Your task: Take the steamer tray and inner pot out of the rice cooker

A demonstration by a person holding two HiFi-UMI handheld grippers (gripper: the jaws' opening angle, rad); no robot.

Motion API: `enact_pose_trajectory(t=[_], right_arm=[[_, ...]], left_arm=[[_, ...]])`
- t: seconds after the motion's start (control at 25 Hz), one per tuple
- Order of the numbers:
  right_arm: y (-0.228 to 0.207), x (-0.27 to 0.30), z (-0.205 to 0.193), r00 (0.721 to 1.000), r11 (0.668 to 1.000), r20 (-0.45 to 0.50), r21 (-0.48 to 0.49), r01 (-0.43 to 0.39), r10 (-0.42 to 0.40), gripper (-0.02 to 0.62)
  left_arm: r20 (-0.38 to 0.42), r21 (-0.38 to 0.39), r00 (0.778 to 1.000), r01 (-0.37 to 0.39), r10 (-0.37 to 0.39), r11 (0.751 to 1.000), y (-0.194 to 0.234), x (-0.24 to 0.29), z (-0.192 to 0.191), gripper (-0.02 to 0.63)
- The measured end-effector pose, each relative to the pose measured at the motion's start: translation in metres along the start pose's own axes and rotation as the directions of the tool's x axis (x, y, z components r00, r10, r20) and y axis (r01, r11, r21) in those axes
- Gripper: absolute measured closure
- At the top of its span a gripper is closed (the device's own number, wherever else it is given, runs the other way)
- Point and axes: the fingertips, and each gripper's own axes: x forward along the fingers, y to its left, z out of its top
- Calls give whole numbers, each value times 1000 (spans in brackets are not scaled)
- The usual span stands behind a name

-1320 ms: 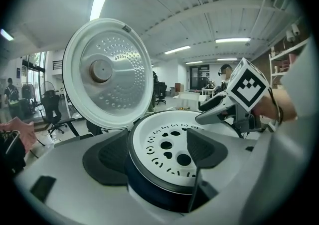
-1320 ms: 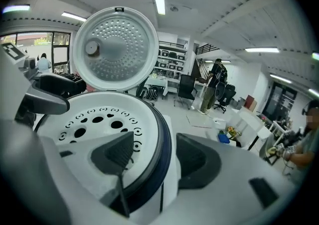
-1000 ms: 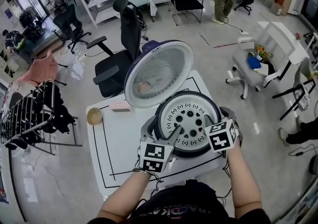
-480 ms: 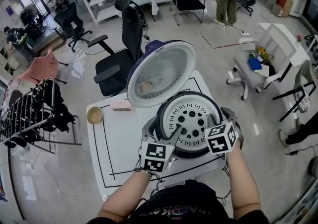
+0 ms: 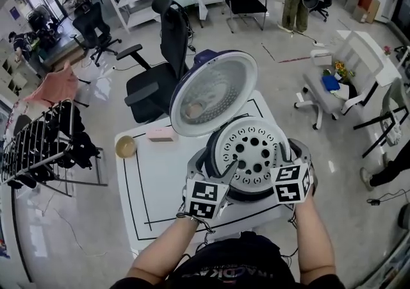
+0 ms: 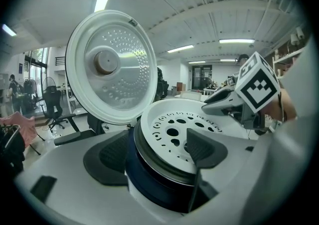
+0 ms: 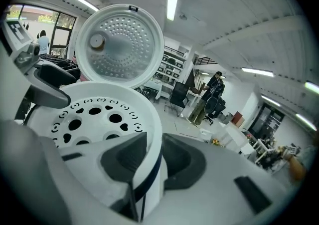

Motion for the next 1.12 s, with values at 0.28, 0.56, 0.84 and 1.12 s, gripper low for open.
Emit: enact_pose_trajectory(t=[0.28,0.56,0.84,1.12], right_arm=[[0,-6,1,997,991,70,131,-34,25,506],[-3,-13,4,993,967,111,246,-73,46,520],[-4,-30,21,981,949,187,297,-104,49,526],[14,-62,47,961,950,274,288,-123,41,526]], left_arm=[[18,-2,1000,14,-14,1000,-1,3,6,254],[55,-31,998,-26,28,999,1,-1,15,400],[126,-65,986,-102,110,993,13,-21,33,473],[176,-108,967,-167,184,980,32,-56,39,509]])
